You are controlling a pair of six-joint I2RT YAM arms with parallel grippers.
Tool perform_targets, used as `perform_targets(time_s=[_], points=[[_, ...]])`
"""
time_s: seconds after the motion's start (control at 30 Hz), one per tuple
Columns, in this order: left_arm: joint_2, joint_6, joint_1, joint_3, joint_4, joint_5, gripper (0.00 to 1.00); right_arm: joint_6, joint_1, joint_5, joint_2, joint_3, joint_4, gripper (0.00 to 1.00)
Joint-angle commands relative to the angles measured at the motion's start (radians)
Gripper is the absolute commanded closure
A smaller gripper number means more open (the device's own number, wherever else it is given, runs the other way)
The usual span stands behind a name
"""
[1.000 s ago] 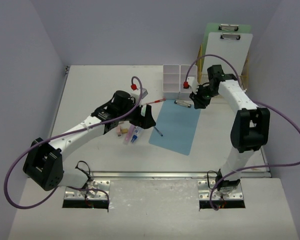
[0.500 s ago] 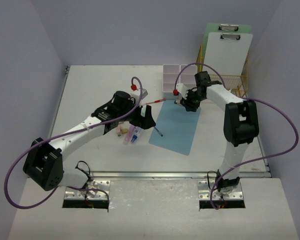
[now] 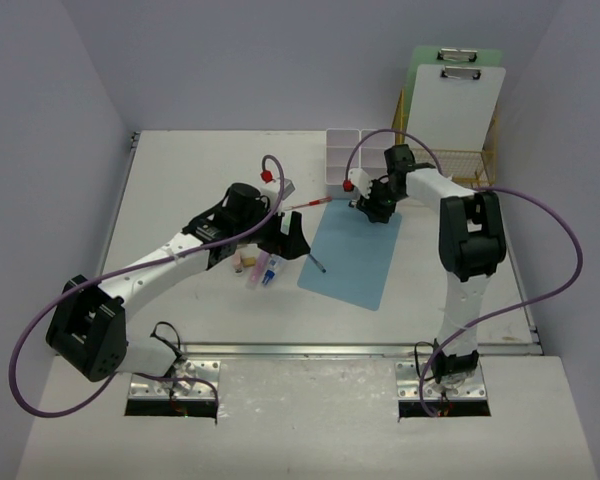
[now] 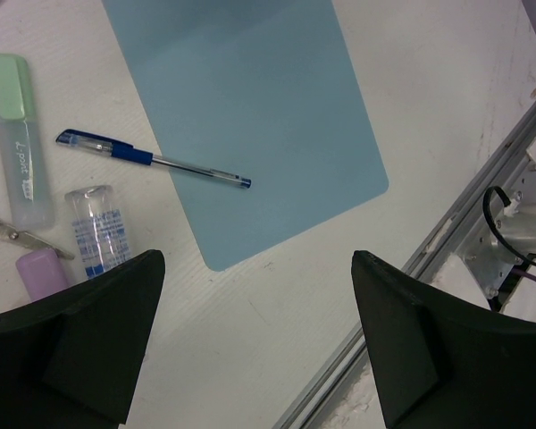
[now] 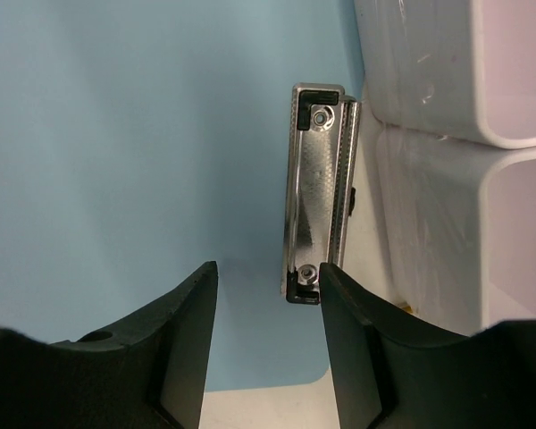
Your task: Organize the desk
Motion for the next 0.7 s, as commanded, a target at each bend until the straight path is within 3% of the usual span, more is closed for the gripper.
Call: perform_targets(time_s=[0.0,0.33,0.67], points=[[-0.009,-0.009,0.016,0.001,0.031,0.005,0.16,0.015,0.009,-0.011,0.036,0.059,0.034,0.49],[-0.007,-0.013,0.022,0.002,0.029,0.011,0.16,-0.002,0.026,-0.051,0.067,0.083,-0.017,0.5],[-0.001,-0.013,0.029,0.021,0.029,0.019,0.16,-0.091,0.048,-0.093,-0.008,-0.015,-0.173,0.67]])
